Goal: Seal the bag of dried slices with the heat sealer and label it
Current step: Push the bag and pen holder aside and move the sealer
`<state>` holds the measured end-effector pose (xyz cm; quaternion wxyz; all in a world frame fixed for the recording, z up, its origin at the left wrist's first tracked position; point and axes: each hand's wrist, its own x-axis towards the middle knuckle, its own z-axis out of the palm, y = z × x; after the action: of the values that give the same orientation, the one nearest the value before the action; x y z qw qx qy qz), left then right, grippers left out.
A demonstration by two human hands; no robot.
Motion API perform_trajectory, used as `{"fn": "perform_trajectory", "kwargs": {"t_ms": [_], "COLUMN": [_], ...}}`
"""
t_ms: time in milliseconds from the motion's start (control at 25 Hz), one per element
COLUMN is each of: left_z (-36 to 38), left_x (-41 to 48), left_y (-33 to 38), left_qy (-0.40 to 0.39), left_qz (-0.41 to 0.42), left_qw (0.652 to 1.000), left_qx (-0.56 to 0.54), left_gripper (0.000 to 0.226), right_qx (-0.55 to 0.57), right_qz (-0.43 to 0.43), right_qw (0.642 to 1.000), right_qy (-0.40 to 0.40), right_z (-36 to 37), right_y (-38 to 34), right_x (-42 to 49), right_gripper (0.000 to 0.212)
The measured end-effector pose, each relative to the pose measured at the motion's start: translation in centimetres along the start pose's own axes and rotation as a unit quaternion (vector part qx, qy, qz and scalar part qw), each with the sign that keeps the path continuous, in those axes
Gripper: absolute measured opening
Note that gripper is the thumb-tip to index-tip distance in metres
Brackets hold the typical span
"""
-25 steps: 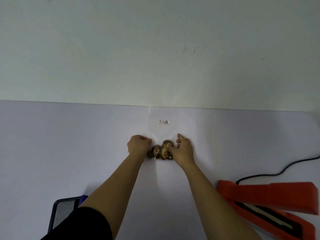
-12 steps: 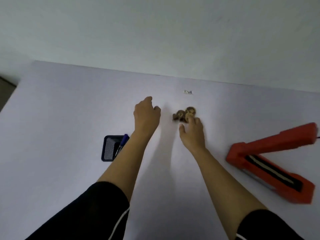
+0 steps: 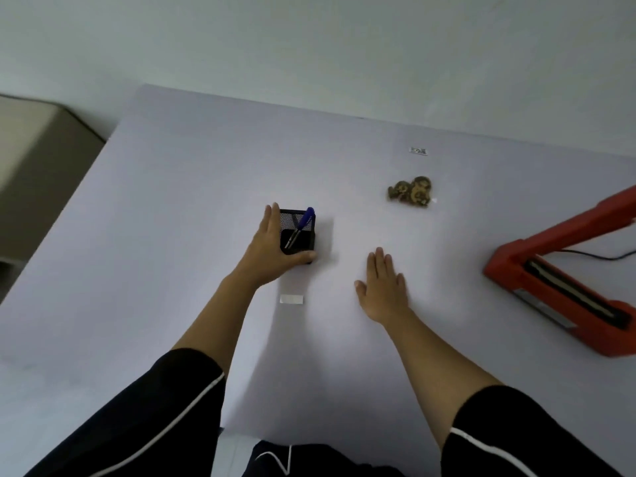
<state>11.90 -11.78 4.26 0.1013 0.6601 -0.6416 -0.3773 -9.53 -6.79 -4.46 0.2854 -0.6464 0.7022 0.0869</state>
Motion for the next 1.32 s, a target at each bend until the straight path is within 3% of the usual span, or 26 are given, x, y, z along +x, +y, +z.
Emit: {"fn": "perform_trajectory", "kwargs": {"t_ms": [200, 400, 680, 960, 1160, 1320], "left_z": [2.6, 3.6, 3.8, 3.9, 4.0, 4.2], "left_x": [0.8, 2.6, 11.9, 23.1, 26.9, 28.3], "left_y": [0.0, 2.4, 9.5, 13.4, 15.2, 16.2], "left_qy": [0.078, 0.132, 0.110, 0.096, 0.097, 0.097], "left_qz": [-0.021, -0.016, 0.042, 0.040, 0.055, 0.074], "left_qw": [0.997, 0.990, 0.990, 0.992, 0.991, 0.990], "left_qx": [-0.007, -0.052, -0.072, -0.067, -0.074, -0.065], "left_gripper": [0.111, 0.107, 0.106, 0.101, 0.107, 0.105], "right_qx": [-0.010, 0.031, 0.041, 0.040, 0.035, 0.037], "right_qz": [-0.002, 0.011, 0.030, 0.011, 0.018, 0.018], "right_qw": [1.000, 0.999, 0.997, 0.993, 0.981, 0.980], "right_qy": [-0.018, 0.038, 0.064, 0.109, 0.188, 0.193], "right_z": [-0.2, -0.6, -2.9, -1.8, -0.9, -0.7], "right_y": [0.1, 0.8, 3.0, 4.6, 4.6, 4.6], "right_x": [0.2, 0.8, 4.9, 6.5, 6.8, 6.8], "right_gripper": [0.065, 0.063, 0.067, 0.071, 0.073, 0.073]}}
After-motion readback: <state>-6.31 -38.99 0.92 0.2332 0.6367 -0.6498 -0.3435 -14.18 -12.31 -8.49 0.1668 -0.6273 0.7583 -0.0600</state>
